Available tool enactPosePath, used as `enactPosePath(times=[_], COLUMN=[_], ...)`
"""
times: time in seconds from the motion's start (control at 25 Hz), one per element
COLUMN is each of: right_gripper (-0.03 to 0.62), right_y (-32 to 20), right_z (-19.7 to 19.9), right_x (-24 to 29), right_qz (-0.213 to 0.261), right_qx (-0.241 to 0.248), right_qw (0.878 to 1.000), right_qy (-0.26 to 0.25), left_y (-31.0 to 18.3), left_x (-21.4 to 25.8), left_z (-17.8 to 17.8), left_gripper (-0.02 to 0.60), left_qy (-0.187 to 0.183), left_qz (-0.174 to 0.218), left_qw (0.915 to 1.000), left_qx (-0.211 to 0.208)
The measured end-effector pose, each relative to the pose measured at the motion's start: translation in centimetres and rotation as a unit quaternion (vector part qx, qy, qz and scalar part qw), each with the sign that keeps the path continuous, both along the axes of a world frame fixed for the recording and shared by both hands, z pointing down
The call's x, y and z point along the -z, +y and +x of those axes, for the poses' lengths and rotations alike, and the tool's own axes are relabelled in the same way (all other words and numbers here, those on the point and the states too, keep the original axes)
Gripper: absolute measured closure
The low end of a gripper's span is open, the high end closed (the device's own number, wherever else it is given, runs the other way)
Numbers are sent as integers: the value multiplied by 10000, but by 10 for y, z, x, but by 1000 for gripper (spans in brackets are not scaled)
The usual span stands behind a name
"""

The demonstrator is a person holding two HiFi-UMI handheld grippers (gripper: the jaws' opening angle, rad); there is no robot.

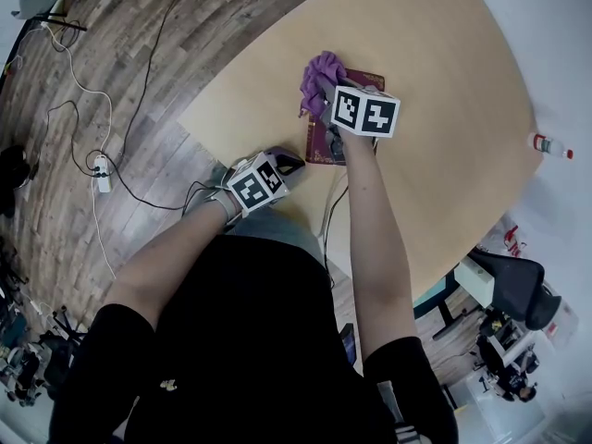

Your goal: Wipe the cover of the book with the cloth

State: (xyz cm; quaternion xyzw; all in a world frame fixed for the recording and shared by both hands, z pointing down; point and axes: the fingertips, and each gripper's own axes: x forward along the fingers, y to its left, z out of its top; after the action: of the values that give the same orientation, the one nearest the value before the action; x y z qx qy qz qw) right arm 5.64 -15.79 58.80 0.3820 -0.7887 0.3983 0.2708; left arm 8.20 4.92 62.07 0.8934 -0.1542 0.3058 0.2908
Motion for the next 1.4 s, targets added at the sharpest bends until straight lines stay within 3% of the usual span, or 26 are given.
enactPosePath(times=[0.52,0.8,0.96,1.28,1.4], right_gripper=[530,530,530,530,531], right_y=[-21,-23,-26,-35,-41], right_z=[0,-1,-1,14,27], right_x=[1,1,2,5,6], right_qz=[-64,-101,-147,27,82], right_qx=[-459,-624,-836,-1777,-2449], right_qw=[9986,9974,9953,9832,9683], right_qy=[-251,-348,-474,-419,-477], left_y=[0,6,9,18,21], left_x=[3,1,3,11,11], left_z=[-1,0,-1,-6,-11], left_gripper=[561,562,562,562,562], left_qy=[65,-120,-21,342,362], left_qz=[229,538,652,488,541], left_qw=[9997,9982,9973,9963,9951], left_qx=[-6,-236,-344,-613,-741])
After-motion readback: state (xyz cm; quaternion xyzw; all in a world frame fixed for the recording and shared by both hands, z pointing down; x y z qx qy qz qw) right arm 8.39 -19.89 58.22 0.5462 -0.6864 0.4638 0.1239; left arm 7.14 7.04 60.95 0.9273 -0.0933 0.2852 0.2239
